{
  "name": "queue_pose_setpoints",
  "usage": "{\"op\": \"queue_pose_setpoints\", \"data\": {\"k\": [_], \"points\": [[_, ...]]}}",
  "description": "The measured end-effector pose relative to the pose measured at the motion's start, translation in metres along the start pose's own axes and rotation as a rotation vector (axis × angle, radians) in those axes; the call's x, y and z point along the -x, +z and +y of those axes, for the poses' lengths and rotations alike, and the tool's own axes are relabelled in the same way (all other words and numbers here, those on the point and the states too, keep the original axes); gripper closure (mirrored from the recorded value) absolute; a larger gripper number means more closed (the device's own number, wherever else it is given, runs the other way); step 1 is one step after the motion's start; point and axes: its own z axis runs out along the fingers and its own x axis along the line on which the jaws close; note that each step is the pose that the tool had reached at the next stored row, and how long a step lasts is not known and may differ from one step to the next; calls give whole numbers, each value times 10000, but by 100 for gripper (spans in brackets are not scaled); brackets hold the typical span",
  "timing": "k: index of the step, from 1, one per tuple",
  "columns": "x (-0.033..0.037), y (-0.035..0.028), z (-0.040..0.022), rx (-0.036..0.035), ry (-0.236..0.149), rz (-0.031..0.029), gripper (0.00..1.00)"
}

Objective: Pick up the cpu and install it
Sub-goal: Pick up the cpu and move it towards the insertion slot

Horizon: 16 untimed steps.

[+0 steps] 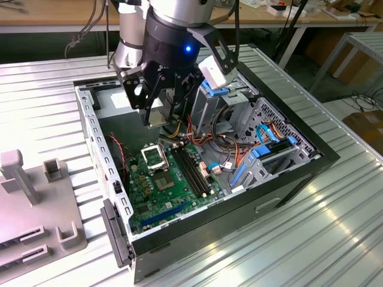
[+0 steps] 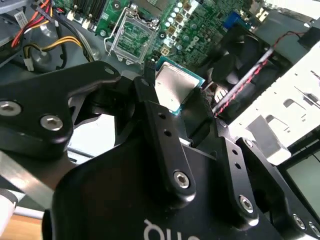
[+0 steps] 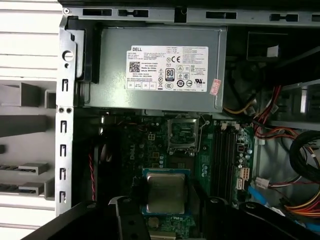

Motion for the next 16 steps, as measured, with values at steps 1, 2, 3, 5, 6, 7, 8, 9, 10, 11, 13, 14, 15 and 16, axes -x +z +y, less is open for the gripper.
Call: {"op": "queue_pose_setpoints", "data": {"k": [1, 2, 3, 5, 6, 7, 8, 9, 10, 11, 13, 14, 15, 16], "points": [[22, 4, -1, 0, -1, 0, 53], [69, 12, -4, 0, -2, 0, 53], [110, 18, -5, 1, -1, 0, 53], [165, 24, -8, 0, 0, 0, 53], [215, 27, -10, -1, -1, 0, 53], [265, 31, -12, -2, -1, 0, 53], [287, 35, -13, -1, -1, 0, 53], [305, 39, -14, -1, -1, -1, 53], [321, 42, -15, -1, -1, 0, 53], [331, 45, -15, -1, -1, 0, 53], [343, 52, -16, -3, -2, 1, 53], [346, 57, -16, -4, 0, 1, 53], [348, 73, -16, -1, 1, 0, 53], [350, 82, -17, -3, -1, 1, 53]]}}
